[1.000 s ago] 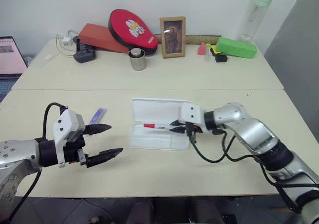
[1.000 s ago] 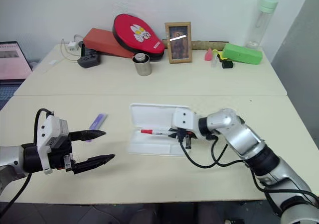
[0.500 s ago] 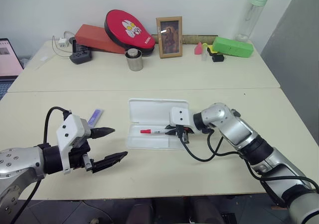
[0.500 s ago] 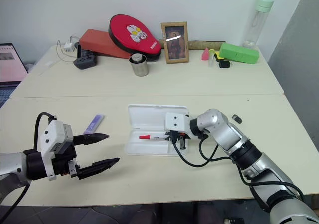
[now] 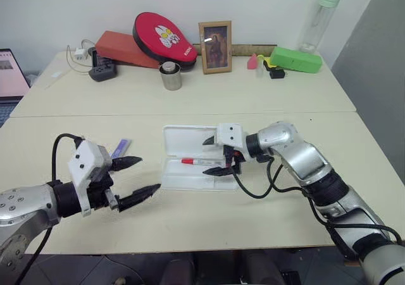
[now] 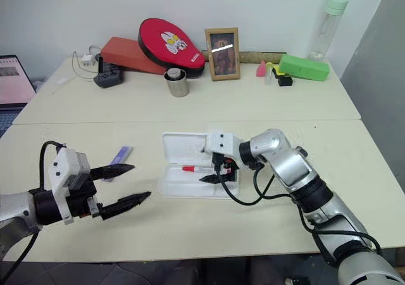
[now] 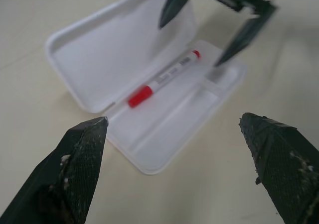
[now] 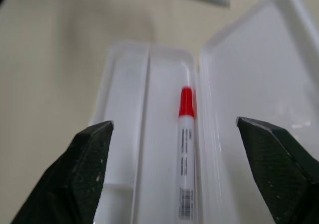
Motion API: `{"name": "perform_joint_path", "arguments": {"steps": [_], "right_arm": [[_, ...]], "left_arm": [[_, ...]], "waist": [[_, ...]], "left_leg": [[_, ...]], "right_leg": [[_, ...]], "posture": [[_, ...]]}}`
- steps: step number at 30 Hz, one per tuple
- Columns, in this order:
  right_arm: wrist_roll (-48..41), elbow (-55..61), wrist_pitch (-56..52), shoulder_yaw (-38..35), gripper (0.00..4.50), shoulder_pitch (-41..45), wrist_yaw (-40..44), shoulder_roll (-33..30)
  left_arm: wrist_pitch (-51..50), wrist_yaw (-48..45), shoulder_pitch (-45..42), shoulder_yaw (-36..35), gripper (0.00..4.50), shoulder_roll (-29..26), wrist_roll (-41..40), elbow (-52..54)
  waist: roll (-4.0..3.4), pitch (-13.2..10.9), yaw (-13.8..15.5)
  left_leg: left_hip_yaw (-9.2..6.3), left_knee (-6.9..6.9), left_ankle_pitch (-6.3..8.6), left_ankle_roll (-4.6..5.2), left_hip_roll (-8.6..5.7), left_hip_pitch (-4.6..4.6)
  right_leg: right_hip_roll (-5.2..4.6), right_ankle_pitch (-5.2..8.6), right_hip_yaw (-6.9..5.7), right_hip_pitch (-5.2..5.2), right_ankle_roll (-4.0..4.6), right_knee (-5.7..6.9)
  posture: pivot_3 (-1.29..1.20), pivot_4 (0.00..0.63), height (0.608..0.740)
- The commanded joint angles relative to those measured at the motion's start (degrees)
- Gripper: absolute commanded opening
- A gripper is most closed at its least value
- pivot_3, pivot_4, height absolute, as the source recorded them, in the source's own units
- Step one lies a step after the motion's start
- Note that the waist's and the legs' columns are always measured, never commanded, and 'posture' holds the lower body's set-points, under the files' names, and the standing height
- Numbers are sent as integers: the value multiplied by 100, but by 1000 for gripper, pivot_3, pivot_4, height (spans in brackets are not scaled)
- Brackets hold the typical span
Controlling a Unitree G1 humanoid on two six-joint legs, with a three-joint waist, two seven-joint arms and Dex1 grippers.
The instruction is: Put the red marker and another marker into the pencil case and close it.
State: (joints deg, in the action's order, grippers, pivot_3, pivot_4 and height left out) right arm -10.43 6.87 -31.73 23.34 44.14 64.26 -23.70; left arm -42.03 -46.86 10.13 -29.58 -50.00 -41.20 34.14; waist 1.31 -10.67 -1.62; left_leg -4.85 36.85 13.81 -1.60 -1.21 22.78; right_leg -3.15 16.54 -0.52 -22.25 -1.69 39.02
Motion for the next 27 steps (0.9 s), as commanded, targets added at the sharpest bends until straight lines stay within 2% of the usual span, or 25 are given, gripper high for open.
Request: {"name": "perform_joint_path", "arguments": {"steps": [1,4,6,8,17,23,27], "right_arm": [[-798,873,-626,-489,4456,-90,91,-17],[-1161,1134,-933,-748,4456,-157,-35,-44],[-1346,1297,-1100,-935,4456,-197,-124,-104],[-1404,1389,-1181,-989,4456,-232,-221,-162],[-1579,1571,-1368,-1015,4456,-327,-609,-266],[-1675,1641,-1392,-1063,4456,-364,-869,-309],[-1752,1658,-1389,-1145,4456,-375,-979,-325]], "left_arm": [[257,403,-178,65,4500,111,502,-570],[369,743,-347,252,4500,196,908,-1003],[575,1243,-699,362,4500,315,1378,-1796],[555,1484,-998,391,4500,446,1493,-2336],[537,1480,-1688,1099,4500,582,1941,-3565],[443,1128,-1783,1608,4500,519,2088,-3793],[414,1064,-1844,1619,4500,549,2096,-3830]], "waist": [[0,0,-4],[0,0,-7],[-1,0,1],[1,1,5],[2,2,-1],[2,2,-2],[1,2,-2]], "left_leg": [[-1,-1,0,0,0,0],[1,-2,0,1,-1,-2],[2,-2,0,0,-3,-1],[0,-2,0,1,-4,-2],[5,-2,1,-1,-3,0],[4,-2,1,-2,-4,1],[5,-2,1,-2,-5,0]], "right_leg": [[0,0,0,0,0,-1],[1,-1,-3,0,0,0],[0,-1,-3,-1,0,0],[1,-1,-5,-2,0,2],[-3,-2,-6,-5,0,2],[-6,-2,-4,-6,0,2],[-8,-2,-3,-5,-1,2]], "posture": [[0,150,740],[0,150,740],[0,150,740],[0,150,740],[0,150,740],[0,150,740],[0,150,740]]}}
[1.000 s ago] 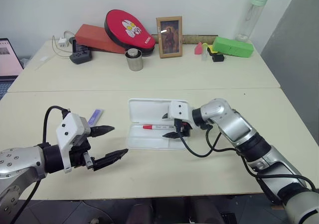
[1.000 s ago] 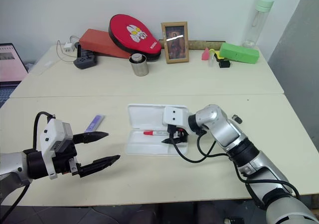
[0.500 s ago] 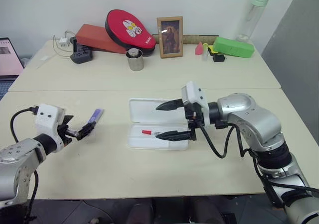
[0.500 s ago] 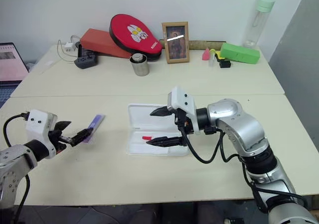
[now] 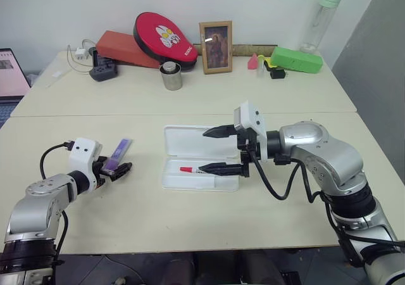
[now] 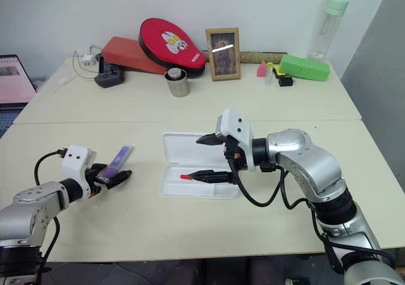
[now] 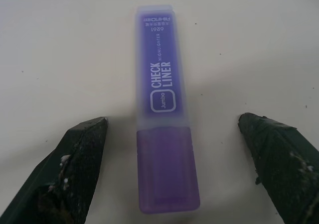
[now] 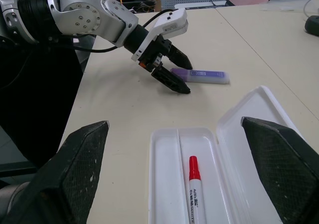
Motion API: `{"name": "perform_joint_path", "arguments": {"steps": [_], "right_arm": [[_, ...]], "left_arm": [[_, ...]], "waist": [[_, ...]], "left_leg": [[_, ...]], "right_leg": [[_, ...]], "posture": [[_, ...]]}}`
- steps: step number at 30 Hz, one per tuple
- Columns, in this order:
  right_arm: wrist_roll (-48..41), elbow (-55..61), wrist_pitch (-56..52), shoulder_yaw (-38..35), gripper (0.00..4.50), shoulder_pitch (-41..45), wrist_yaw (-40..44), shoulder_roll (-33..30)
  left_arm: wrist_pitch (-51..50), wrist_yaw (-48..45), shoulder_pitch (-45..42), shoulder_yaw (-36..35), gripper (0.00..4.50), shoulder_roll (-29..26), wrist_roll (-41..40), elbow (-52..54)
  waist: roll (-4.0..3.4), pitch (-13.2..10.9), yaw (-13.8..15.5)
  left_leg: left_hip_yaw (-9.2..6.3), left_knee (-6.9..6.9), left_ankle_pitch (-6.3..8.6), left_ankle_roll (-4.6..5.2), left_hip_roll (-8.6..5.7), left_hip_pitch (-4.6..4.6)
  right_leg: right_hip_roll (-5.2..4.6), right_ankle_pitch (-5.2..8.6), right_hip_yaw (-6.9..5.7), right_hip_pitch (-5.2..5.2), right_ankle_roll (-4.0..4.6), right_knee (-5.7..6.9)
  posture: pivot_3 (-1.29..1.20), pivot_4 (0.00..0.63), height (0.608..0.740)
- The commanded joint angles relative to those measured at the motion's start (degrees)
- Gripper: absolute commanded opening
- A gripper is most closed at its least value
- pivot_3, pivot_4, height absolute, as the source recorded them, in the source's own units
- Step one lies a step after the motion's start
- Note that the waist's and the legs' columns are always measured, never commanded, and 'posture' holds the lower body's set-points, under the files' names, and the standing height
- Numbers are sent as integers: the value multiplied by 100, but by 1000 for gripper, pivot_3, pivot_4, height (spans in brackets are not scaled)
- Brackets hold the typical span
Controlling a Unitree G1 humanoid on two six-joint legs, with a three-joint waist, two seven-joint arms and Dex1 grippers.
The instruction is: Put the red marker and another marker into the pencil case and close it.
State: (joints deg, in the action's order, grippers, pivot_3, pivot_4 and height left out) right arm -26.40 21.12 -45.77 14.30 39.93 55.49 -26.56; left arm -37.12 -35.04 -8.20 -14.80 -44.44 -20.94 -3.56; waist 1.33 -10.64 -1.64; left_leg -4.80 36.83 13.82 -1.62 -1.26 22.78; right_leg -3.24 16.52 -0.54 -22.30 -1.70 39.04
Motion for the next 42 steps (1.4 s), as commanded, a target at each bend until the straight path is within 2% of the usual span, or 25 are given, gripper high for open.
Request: {"name": "perform_joint_path", "arguments": {"steps": [1,17,24,27,29,32,36,40,42], "right_arm": [[-177,233,10,-255,4500,48,-126,-40],[-208,73,80,-247,4500,115,-325,-61],[-250,38,205,-385,4500,65,-181,-253],[-390,127,273,-567,4500,-149,193,-692],[-500,234,348,-702,4500,-341,530,-1081],[-576,258,404,-783,4500,-444,668,-1334],[-538,252,447,-816,4500,-565,701,-1483],[-556,451,367,-1048,4500,-898,534,-1683],[-596,558,309,-1103,4500,-987,444,-1717]], "left_arm": [[-68,-118,-30,135,4132,2,77,-71],[-42,-74,-65,58,1201,74,137,-88],[347,-566,264,-233,1196,-267,-20,528],[930,-1557,786,-370,1196,-659,-232,1501],[1163,-2448,1185,-357,1196,-1174,-363,2157],[1311,-3200,1422,-321,1196,-1654,-555,2520],[1300,-3576,615,260,1196,-1822,-664,2471],[1436,-3726,-801,1526,1196,-1321,-161,2053],[1527,-3802,-1101,1824,1196,-1195,18,1829]], "waist": [[0,0,0],[0,0,0],[-1,0,-14],[5,-1,-11],[9,-3,3],[-17,-12,33],[-21,-14,14],[-20,-15,56],[-19,-15,61]], "left_leg": [[0,0,0,0,0,0],[0,0,0,0,1,-2],[1,-2,0,0,3,0],[-1,-3,0,0,4,5],[-3,-1,4,-7,5,13],[1,-4,9,-15,-2,14],[5,-6,9,-12,1,6],[13,2,9,-11,-5,11],[22,5,9,-11,-3,12]], "right_leg": [[0,0,-1,0,0,0],[-1,0,0,0,0,1],[-5,0,1,-1,0,-2],[-6,0,3,-3,1,-4],[-13,0,6,-5,2,-10],[-29,1,6,-1,3,-18],[-19,3,1,2,3,-12],[9,3,-13,9,0,-9],[13,1,-13,8,-4,-9]], "posture": [[0,150,740],[0,150,740],[0,150,740],[0,150,740],[0,150,740],[0,150,740],[0,150,740],[0,150,740],[0,150,740]]}}
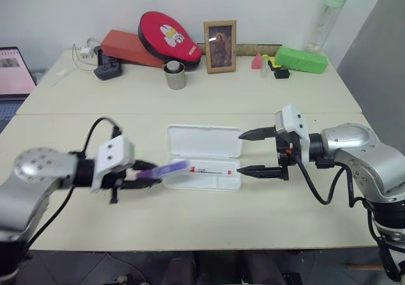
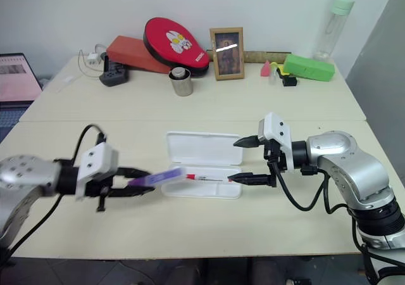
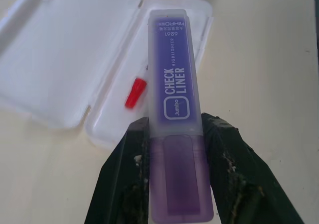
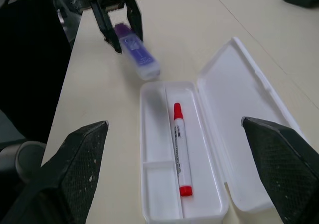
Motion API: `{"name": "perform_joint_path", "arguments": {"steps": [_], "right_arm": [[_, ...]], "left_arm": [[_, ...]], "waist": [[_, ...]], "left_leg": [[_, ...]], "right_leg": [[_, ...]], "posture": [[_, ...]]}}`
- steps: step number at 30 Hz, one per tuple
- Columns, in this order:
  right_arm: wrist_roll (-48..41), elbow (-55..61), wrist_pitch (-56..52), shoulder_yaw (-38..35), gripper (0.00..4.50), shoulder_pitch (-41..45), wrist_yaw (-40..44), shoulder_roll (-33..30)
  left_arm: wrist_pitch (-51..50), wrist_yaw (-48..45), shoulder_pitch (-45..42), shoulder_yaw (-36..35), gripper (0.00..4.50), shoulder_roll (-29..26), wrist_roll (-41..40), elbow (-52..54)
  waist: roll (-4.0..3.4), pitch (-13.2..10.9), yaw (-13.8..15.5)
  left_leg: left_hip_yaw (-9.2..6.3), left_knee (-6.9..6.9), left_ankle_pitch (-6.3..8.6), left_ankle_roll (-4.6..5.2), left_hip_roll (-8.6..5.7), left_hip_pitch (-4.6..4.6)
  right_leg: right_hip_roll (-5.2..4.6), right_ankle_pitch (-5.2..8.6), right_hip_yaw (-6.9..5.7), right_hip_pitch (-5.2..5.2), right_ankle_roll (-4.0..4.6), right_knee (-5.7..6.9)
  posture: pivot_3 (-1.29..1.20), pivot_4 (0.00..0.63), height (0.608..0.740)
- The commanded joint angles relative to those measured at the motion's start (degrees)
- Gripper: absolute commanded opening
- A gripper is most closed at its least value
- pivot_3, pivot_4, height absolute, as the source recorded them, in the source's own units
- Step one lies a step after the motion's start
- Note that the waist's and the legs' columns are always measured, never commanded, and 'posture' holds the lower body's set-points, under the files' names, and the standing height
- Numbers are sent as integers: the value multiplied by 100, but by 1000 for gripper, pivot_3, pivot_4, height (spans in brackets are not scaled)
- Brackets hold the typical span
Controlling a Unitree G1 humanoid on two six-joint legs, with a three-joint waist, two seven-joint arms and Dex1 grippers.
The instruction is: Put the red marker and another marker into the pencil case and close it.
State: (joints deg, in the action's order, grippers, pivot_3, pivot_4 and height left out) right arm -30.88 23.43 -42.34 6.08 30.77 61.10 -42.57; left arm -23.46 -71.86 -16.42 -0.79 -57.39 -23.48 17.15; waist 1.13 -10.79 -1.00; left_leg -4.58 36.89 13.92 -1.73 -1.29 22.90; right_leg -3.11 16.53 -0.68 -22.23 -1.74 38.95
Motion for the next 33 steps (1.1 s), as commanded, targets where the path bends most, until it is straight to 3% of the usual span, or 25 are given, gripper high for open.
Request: {"name": "perform_joint_path", "arguments": {"steps": [1,5,15,33], "right_arm": [[-192,459,-100,-398,4500,-188,-197,-165],[-332,803,-308,-699,4500,-463,-495,-255],[-673,1421,-698,-1076,4500,-921,-1151,-310],[-837,1413,-704,-984,4500,-906,-1412,-337]], "left_arm": [[327,-256,-407,647,1196,151,432,-414],[812,-629,-751,1142,1196,278,792,-944],[1604,-1044,-1401,1582,1196,553,1419,-2126],[1128,-1156,-1408,1525,1196,726,1393,-1967]], "waist": [[0,0,-35],[-1,-1,-100],[0,-1,-64],[0,-1,-74]], "left_leg": [[0,1,1,2,1,0],[-1,0,6,11,8,-2],[-6,5,6,12,3,-1],[-11,6,6,13,5,-2]], "right_leg": [[0,0,5,-1,-1,-1],[5,1,15,-9,-2,0],[7,2,6,-4,-2,4],[7,2,8,-5,-2,6]], "posture": [[0,150,740],[0,150,740],[0,150,740],[0,150,740]]}}
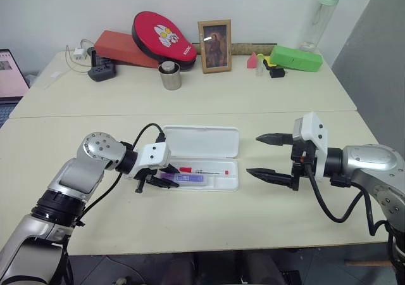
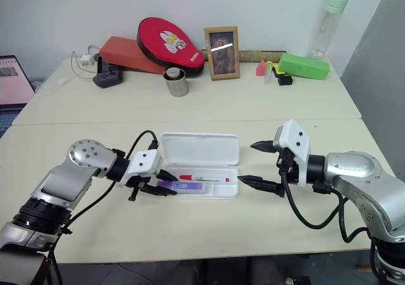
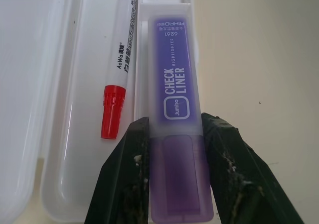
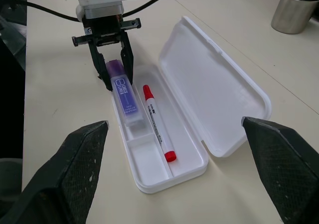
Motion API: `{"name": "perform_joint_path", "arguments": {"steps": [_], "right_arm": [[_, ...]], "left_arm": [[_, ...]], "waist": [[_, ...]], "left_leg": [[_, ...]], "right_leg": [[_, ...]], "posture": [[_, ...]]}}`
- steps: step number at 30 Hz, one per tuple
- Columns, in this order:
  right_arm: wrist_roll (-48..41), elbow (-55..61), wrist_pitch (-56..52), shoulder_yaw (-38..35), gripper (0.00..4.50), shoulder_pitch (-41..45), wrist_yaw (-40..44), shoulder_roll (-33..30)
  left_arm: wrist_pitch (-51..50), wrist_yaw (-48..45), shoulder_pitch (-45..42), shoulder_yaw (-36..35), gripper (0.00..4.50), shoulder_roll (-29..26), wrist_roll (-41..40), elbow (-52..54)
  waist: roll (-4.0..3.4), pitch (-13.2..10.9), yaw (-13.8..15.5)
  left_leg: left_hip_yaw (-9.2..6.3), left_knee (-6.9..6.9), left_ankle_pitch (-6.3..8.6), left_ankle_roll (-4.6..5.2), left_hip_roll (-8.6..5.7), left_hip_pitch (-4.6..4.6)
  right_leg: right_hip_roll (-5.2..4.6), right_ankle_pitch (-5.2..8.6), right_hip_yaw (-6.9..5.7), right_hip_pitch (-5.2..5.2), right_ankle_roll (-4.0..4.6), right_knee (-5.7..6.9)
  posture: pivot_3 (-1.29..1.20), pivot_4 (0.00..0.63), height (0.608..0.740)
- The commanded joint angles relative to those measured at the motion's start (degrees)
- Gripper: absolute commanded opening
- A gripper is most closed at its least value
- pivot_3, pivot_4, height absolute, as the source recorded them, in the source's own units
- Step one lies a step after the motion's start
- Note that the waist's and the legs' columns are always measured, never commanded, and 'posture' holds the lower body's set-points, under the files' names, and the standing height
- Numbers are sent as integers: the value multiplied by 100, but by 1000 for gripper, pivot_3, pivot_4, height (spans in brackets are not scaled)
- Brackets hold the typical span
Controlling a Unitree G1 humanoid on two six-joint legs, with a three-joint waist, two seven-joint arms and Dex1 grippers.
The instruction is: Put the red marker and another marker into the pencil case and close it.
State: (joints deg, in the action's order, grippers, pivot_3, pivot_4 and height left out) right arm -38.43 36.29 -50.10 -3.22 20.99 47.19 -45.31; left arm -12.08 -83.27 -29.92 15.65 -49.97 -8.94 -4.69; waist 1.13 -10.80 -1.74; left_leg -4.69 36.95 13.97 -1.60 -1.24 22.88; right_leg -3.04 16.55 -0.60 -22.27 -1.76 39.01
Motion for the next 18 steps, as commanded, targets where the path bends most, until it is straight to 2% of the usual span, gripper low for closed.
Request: {"name": "perform_joint_path", "arguments": {"steps": [1,13,14,18], "right_arm": [[-70,115,82,-35,4500,79,-14,-60],[-32,43,162,43,4500,138,9,-58],[-40,51,157,36,4500,131,3,-62],[-62,86,135,6,4500,93,-26,-72]], "left_arm": [[-29,-8,-45,-126,1196,-11,-70,238],[-60,70,-31,-125,1196,78,-84,412],[-83,71,-49,-116,1546,92,-82,408],[-109,83,-106,-100,2252,140,-52,349]], "waist": [[0,0,0],[0,0,0],[0,0,0],[0,0,1]], "left_leg": [[0,0,0,0,0,0],[-1,1,0,0,0,0],[-1,1,0,0,0,0],[-1,1,0,0,0,0]], "right_leg": [[0,0,0,0,0,0],[0,0,0,0,0,0],[0,0,0,0,0,0],[0,0,0,0,0,1]], "posture": [[0,150,740],[0,150,740],[0,150,740],[0,150,740]]}}
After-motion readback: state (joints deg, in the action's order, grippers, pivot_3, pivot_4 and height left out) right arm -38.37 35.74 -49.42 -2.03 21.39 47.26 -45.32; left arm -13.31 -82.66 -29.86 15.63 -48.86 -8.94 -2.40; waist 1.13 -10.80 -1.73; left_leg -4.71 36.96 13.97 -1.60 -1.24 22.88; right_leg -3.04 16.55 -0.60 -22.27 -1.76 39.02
